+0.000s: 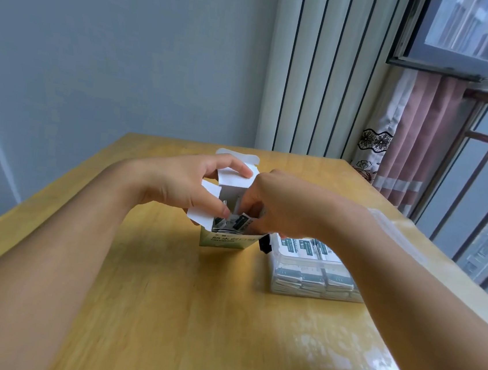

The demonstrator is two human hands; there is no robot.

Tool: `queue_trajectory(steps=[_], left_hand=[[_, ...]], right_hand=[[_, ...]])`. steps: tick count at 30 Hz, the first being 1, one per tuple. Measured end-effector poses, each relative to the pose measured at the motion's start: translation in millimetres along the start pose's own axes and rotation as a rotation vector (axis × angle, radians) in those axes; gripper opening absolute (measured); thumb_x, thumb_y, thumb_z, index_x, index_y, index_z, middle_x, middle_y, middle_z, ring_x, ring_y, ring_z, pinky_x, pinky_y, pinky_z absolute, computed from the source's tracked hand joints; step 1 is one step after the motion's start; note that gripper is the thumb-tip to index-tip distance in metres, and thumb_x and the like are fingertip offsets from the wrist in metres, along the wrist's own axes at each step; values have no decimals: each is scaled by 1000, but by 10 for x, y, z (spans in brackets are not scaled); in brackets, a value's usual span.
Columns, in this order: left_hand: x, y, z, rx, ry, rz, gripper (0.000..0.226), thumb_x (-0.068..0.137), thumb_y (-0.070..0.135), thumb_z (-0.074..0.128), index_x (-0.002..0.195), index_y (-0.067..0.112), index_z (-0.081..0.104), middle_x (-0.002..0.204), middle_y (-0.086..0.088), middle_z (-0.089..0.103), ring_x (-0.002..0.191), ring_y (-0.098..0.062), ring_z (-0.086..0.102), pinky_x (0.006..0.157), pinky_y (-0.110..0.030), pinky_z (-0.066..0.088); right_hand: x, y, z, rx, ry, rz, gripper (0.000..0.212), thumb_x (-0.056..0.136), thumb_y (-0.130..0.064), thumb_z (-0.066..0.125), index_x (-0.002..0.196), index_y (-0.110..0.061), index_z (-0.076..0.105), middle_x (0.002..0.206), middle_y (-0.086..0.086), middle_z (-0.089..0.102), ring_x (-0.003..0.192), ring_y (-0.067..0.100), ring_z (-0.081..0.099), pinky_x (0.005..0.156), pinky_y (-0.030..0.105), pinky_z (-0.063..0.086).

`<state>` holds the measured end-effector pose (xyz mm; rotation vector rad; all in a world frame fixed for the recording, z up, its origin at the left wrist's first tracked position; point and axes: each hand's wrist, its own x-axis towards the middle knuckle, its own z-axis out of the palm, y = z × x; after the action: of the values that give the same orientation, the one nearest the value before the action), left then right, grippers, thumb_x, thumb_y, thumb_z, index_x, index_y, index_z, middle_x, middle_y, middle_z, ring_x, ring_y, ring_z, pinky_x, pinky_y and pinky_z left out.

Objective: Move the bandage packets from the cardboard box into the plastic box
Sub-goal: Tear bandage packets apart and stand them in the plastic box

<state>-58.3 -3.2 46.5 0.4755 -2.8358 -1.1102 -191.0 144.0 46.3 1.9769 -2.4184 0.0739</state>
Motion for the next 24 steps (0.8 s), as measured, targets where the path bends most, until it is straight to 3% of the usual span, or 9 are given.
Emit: queue_trajectory(steps=[4,12,15,17,19,21,22,24], left_hand=[[-3,12,12,12,13,12,64,81,26,81,119,67,51,124,25,58,115,-7,59,99,-36,53],[-6,21,18,9,-27,33,65,79,29,83,119,68,50,125,23,57,111,-9,63,95,-35,54],[2,9,15,8,-26,24,64,80,27,82,120,66,51,125,22,58,110,-9,64,96,-39,55],[2,-16,-5,7,-22,4,64,80,27,83,121,64,51,125,18,60,110,-12,65,96,-41,56],[-12,-30,-35,-6,-1,-28,63,80,30,83,123,62,50,125,16,60,109,-12,65,92,-37,57],[-20,-49,-62,-18,20,-53,62,82,29,82,126,58,50,125,15,59,110,-12,65,83,-30,57],[-18,-54,-67,-19,30,-62,62,82,27,81,126,57,50,125,14,59,110,-12,65,80,-28,56],[-10,-48,-64,0,43,-74,61,84,26,80,126,57,50,125,13,59,109,-12,65,77,-25,56]], right_hand=[[49,-99,128,-194,114,45,20,84,-15,65,102,-22,70,75,-1,59,66,23,58,47,26,37],[42,-200,236,-224,182,138,27,87,-9,56,111,-19,64,64,-2,40,51,15,38,44,27,25],[54,-210,225,-164,174,169,21,87,-9,58,104,-20,66,64,-2,44,52,15,41,44,26,27],[62,-171,191,-73,179,175,10,87,-15,64,80,-22,66,60,-3,45,52,16,44,44,25,29],[54,-108,98,52,169,157,30,85,-23,70,59,-23,56,56,-2,47,52,19,45,45,26,31],[41,-48,-12,162,185,130,22,82,-28,75,63,-22,66,62,0,63,55,21,53,46,28,39],[33,-37,-54,199,202,118,11,82,-27,76,74,-21,73,71,1,71,61,21,62,49,31,48],[27,-13,-87,264,256,94,9,83,-24,76,90,-19,78,83,3,76,69,20,70,58,37,59]])
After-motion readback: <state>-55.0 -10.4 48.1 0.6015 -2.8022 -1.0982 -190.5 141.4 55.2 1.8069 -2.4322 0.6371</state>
